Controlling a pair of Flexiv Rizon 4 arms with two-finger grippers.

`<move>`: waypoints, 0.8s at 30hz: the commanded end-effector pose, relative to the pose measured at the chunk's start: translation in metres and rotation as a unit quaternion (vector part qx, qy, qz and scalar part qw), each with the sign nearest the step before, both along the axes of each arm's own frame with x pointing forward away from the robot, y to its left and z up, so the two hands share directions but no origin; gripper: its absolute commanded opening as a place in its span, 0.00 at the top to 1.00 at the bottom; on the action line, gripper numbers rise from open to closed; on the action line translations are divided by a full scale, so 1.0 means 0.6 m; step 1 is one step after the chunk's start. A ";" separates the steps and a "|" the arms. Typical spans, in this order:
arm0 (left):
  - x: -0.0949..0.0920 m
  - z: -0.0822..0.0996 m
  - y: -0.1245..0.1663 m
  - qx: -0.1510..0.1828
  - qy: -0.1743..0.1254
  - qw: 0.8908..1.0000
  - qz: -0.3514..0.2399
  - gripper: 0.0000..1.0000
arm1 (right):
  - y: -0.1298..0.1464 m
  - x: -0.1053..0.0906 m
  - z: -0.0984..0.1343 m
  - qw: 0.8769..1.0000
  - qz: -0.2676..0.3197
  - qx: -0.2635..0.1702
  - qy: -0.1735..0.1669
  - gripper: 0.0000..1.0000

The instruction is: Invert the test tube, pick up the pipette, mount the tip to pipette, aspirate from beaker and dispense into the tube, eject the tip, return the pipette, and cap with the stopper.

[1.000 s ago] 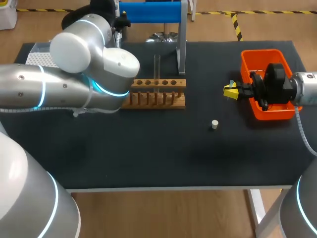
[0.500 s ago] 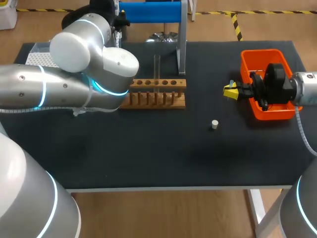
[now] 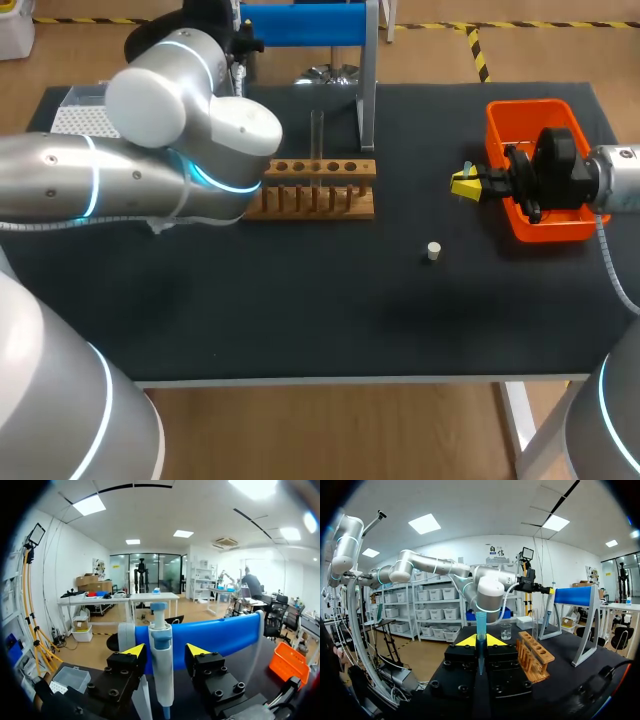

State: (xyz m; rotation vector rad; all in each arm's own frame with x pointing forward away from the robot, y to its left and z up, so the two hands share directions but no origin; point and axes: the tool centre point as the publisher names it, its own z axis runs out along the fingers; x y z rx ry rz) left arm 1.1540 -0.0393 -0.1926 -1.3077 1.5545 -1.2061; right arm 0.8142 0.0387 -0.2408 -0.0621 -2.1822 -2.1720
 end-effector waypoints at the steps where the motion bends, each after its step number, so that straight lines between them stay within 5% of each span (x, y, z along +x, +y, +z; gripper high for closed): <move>1: 0.005 -0.009 -0.006 -0.001 -0.006 1.000 0.004 0.51 | -0.002 -0.002 0.001 1.000 0.000 0.000 0.000 1.00; 24: 0.016 -0.009 -0.006 -0.008 -0.018 1.000 0.010 0.53 | -0.002 -0.002 0.001 1.000 0.000 0.000 0.000 1.00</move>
